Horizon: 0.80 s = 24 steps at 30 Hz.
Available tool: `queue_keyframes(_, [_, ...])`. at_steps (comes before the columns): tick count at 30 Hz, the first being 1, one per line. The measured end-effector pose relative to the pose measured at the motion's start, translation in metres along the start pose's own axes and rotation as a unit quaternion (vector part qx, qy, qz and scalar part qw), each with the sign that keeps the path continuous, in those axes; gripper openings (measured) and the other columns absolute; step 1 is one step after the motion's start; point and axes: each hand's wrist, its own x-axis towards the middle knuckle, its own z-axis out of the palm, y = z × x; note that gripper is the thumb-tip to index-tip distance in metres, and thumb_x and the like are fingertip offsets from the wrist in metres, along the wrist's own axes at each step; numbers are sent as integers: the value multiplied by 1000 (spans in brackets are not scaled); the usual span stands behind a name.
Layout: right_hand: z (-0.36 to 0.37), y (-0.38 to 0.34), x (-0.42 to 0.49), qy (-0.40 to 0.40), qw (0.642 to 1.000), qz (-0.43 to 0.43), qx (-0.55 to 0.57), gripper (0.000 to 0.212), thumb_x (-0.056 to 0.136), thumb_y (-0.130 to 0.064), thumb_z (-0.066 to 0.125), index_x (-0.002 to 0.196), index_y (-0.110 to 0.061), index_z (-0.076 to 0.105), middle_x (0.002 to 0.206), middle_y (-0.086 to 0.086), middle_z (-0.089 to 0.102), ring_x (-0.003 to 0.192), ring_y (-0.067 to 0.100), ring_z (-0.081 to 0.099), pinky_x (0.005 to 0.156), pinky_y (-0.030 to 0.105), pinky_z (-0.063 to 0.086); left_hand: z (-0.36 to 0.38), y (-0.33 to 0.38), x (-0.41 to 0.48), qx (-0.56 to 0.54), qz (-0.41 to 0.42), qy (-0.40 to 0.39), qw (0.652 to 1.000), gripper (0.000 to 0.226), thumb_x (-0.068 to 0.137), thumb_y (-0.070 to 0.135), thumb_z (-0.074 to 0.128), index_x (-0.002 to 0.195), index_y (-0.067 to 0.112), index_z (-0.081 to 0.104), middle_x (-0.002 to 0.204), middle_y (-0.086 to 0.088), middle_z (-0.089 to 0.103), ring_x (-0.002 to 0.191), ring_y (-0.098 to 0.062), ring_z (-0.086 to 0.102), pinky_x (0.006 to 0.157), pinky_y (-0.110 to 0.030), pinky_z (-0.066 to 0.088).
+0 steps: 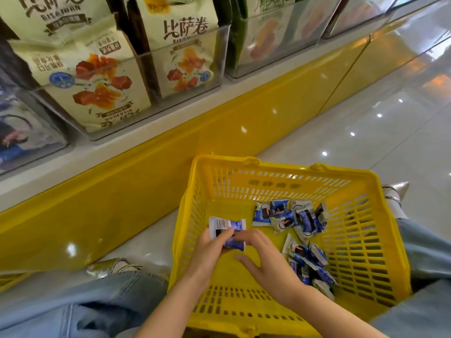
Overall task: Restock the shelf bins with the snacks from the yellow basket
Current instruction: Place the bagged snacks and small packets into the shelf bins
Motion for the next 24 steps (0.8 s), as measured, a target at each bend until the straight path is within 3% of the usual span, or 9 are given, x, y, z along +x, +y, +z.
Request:
queue_keyframes(2, [-5, 28, 0, 59, 996, 68, -14, 22, 95, -37, 46, 116, -43, 40, 115, -35, 42, 111, -11, 44, 86, 7, 37, -3, -2, 4, 12, -2, 10, 1000, 14, 90, 9, 55, 102, 14, 62, 94, -5, 71, 83, -13, 67, 68, -22, 53])
queue_keyframes(4, [-17, 68, 1, 86, 978, 177, -74, 29, 95, -28, 49, 124, -29, 44, 124, -15, 48, 118, 5, 46, 91, 17, 40, -4, -1, 7, 16, -8, 8, 1000, 14, 90, 8, 56, 100, 16, 60, 96, -3, 71, 84, -11, 67, 67, -19, 54])
queue_keyframes(8, [-45, 148, -15, -43, 892, 405, -195, 54, 94, -34, 50, 137, -7, 32, 139, 12, 39, 126, 26, 40, 101, 33, 36, -1, -2, 15, 26, -20, -18, 999, 17, 89, 9, 57, 105, 14, 59, 101, -5, 70, 90, -14, 67, 70, -20, 54])
queue_keyframes(10, [-49, 168, -27, -65, 864, 473, -159, 64, 93, -36, 52, 140, -3, 25, 141, 18, 35, 127, 31, 39, 102, 36, 38, 0, -4, 19, 41, -25, -28, 998, 17, 89, 7, 57, 105, 13, 59, 103, -6, 69, 89, -14, 67, 68, -18, 54])
queue_keyframes(15, [-46, 181, -33, -65, 858, 501, -94, 60, 93, -31, 55, 139, -3, 29, 138, 23, 36, 123, 36, 42, 94, 38, 41, 2, -11, 26, 80, -33, -37, 996, 19, 87, 10, 61, 104, 15, 58, 102, -7, 69, 90, -16, 67, 73, -23, 56])
queue_keyframes(18, [-48, 179, -29, -50, 868, 486, -90, 43, 91, -26, 59, 125, -7, 41, 123, 19, 53, 97, 30, 57, 72, 33, 47, 3, -13, 27, 101, -31, -37, 994, 27, 82, 12, 67, 107, 16, 57, 100, -5, 70, 88, -15, 68, 71, -23, 55])
queue_keyframes(21, [-46, 172, -25, -68, 879, 463, -91, 37, 95, -24, 53, 126, -9, 40, 114, 18, 60, 82, 27, 59, 65, 34, 49, 5, -14, 26, 112, -24, -29, 993, 29, 78, 11, 71, 104, 19, 61, 93, -1, 71, 83, -11, 68, 68, -22, 54])
queue_keyframes(24, [-44, 155, -16, -32, 896, 440, -53, 29, 98, -25, 46, 122, -12, 39, 100, 12, 60, 73, 21, 56, 60, 29, 42, 4, -14, 22, 98, -35, -15, 994, 18, 80, 15, 69, 97, 20, 65, 87, 2, 73, 83, -14, 68, 72, -28, 53])
